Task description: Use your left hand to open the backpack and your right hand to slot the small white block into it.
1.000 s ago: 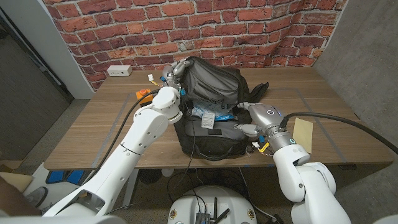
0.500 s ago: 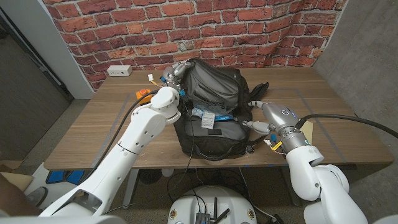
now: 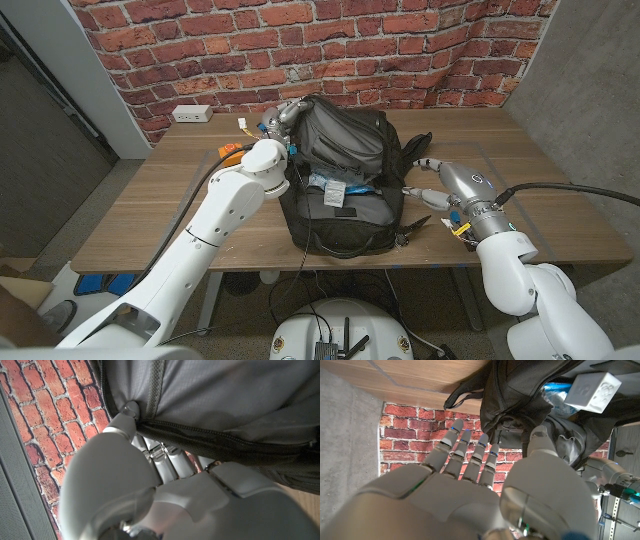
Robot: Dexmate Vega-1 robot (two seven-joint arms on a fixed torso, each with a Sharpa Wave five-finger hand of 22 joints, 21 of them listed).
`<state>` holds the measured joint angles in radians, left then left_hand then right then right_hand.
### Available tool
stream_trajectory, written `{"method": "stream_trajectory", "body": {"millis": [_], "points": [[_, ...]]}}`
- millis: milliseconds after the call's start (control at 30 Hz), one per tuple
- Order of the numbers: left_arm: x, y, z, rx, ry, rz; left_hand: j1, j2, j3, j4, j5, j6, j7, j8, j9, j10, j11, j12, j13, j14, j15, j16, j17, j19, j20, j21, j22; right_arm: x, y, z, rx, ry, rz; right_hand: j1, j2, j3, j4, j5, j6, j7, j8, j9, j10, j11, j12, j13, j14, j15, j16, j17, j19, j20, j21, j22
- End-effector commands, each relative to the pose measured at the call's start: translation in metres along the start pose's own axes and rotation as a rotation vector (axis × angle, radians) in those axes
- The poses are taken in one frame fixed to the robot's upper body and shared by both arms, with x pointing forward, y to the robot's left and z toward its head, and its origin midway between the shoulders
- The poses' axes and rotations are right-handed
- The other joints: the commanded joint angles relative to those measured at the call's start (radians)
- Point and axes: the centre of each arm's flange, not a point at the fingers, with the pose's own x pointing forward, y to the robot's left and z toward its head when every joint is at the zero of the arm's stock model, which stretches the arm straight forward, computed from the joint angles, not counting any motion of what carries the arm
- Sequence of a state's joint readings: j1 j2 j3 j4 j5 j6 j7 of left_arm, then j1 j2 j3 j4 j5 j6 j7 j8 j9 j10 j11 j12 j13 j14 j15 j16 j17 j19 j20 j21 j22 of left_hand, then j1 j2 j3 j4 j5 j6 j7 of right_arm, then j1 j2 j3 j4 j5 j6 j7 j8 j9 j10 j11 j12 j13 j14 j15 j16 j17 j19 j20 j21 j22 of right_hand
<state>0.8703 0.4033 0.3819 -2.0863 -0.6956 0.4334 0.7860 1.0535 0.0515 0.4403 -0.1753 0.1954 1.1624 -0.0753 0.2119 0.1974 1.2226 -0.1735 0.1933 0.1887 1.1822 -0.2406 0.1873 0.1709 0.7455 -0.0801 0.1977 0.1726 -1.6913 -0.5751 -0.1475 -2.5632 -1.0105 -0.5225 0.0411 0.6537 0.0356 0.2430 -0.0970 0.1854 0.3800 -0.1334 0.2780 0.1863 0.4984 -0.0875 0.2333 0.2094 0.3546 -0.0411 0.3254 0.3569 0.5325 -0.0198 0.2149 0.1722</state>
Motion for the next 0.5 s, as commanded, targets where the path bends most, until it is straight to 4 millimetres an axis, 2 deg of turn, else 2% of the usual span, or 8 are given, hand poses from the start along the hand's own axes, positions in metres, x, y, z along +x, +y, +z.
{"method": "stream_trajectory", "body": {"millis": [33, 267, 500], "points": [[0.001, 0.006, -0.003, 0.017, 0.048, -0.080, 0.003, 0.009, 0.003, 0.002, 0.008, -0.003, 0.003, 0.008, 0.005, 0.019, -0.016, 0.001, 0.005, 0.001, 0.000, -0.003, 0.004, 0.002, -0.119, 0.003, 0.002, 0.019, -0.010, -0.018, 0.129, -0.020, -0.017, -0.017, -0.002, -0.006, 0.002, 0.004, 0.007, 0.005, 0.001, 0.000, -0.002, 0.004, -0.006, -0.001, 0.002, -0.061, 0.001, 0.002, 0.006, 0.001, -0.003, 0.003], [0.008, 0.015, -0.006, 0.035, 0.102, -0.164, 0.002, 0.009, 0.004, 0.002, 0.008, -0.006, 0.003, 0.007, 0.005, 0.013, -0.015, -0.001, 0.005, -0.002, 0.001, -0.005, 0.004, 0.002, -0.119, 0.002, 0.002, 0.033, -0.013, -0.024, 0.154, -0.035, -0.005, -0.025, 0.001, -0.008, 0.004, 0.004, 0.003, 0.008, -0.004, 0.000, -0.002, 0.008, -0.009, -0.001, 0.000, -0.056, 0.000, 0.002, 0.006, 0.001, -0.004, 0.003], [0.016, 0.026, 0.004, 0.076, 0.131, -0.217, 0.000, 0.009, 0.005, 0.003, 0.009, -0.011, 0.008, 0.005, 0.005, 0.008, -0.017, -0.002, 0.005, -0.008, 0.001, -0.007, 0.003, 0.000, -0.119, 0.002, 0.002, 0.047, -0.014, -0.029, 0.181, -0.047, -0.010, -0.027, 0.003, -0.008, 0.002, 0.005, 0.006, 0.009, -0.006, 0.000, -0.003, 0.010, -0.011, -0.002, 0.000, -0.056, -0.001, 0.001, 0.007, 0.001, -0.004, 0.003]]}}
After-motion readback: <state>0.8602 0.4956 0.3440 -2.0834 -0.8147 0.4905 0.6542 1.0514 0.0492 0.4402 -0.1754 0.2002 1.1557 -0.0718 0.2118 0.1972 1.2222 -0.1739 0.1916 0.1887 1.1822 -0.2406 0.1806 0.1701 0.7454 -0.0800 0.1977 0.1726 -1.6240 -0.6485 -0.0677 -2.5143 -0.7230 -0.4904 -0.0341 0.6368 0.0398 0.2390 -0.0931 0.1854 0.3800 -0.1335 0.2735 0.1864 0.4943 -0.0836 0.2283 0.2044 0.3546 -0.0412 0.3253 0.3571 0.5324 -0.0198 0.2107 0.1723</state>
